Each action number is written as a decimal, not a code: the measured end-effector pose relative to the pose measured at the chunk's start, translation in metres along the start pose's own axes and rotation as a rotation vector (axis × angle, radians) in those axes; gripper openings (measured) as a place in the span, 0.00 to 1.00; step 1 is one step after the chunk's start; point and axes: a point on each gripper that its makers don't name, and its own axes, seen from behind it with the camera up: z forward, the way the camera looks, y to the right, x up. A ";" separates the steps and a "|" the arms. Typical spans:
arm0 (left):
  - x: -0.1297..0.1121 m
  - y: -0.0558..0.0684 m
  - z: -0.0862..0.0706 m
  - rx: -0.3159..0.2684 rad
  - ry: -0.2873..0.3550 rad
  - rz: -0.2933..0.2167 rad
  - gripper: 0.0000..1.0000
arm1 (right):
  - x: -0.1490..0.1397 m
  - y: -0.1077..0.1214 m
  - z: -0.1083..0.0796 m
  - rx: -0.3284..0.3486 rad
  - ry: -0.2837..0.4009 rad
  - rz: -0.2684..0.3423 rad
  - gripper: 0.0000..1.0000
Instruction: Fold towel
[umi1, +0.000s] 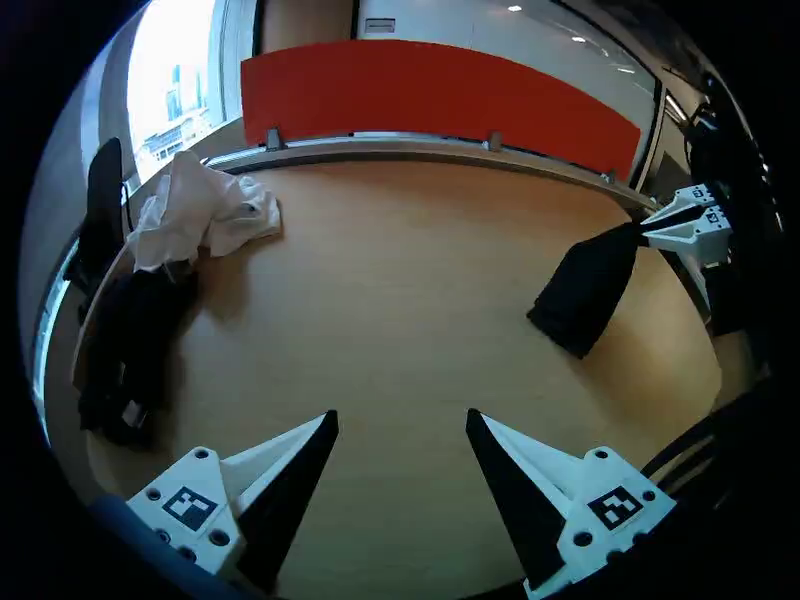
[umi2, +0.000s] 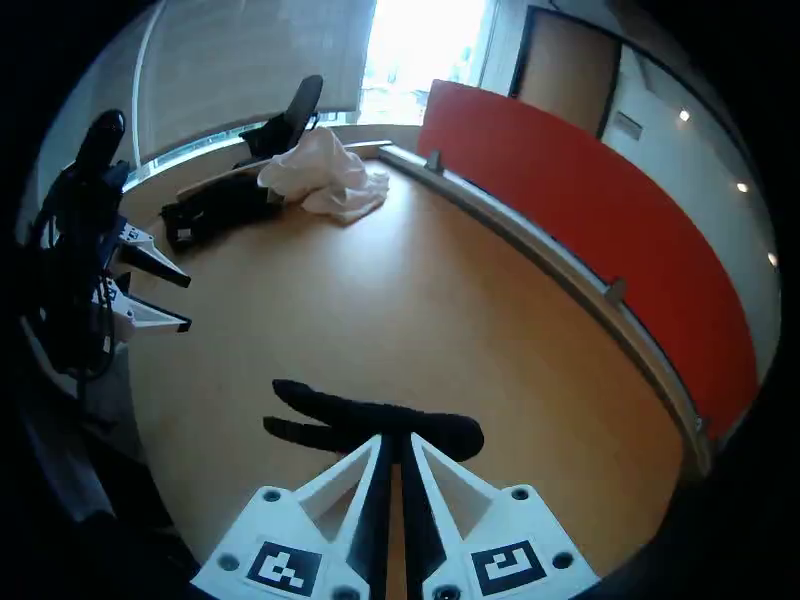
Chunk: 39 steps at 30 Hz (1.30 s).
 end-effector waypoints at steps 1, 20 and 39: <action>0.001 0.001 0.000 -0.001 0.001 0.002 0.95 | 0.002 0.002 -0.002 -0.004 0.003 0.000 0.05; 0.017 0.016 0.006 -0.028 0.015 0.037 0.95 | -0.026 0.072 -0.045 -0.086 -0.006 0.059 0.05; 0.027 0.025 0.011 -0.014 0.012 0.050 0.95 | -0.114 0.179 -0.102 -0.174 -0.103 0.118 0.05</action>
